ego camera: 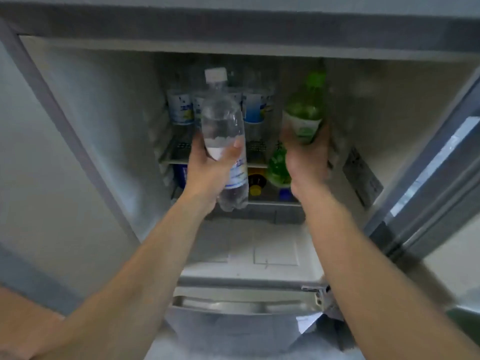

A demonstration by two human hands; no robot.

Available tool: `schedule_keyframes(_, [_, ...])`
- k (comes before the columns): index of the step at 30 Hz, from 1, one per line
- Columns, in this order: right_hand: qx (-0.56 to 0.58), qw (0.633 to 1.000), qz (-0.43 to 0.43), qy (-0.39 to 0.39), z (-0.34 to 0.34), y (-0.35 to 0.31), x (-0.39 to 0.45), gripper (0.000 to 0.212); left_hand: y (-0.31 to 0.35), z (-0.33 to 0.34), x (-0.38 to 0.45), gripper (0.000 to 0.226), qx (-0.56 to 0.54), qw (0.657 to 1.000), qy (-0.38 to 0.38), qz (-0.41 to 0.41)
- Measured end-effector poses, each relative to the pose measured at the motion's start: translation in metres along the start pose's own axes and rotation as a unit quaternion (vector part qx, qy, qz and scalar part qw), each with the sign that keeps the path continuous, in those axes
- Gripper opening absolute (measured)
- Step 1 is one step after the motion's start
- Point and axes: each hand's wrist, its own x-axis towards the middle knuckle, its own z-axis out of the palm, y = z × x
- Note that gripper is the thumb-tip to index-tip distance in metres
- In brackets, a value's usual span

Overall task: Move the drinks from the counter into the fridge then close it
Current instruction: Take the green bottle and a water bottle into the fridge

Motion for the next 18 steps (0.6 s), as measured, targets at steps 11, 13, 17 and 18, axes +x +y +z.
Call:
schedule_keyframes(11, [-0.247, 0.968, 0.034, 0.005, 0.02, 0.053, 0.155, 0.061, -0.013, 0.009, 0.095, 0.063, 0.029, 0.996, 0.003, 0.087])
schedule_keyframes(13, [-0.273, 0.961, 0.033, 0.014, 0.02, 0.058, 0.169, 0.065, -0.017, 0.012, 0.101, 0.063, 0.024, 0.994, 0.003, 0.104])
schedule_keyframes(17, [-0.303, 0.952, 0.05, 0.003, 0.026, 0.063, 0.183, 0.066, -0.021, 0.027, 0.104, 0.07, 0.034, 0.992, -0.024, 0.117])
schedule_keyframes(18, [-0.299, 0.952, 0.061, -0.006, 0.028, 0.064, 0.185, 0.066, -0.021, 0.03, 0.105, 0.071, 0.031, 0.992, -0.039, 0.116])
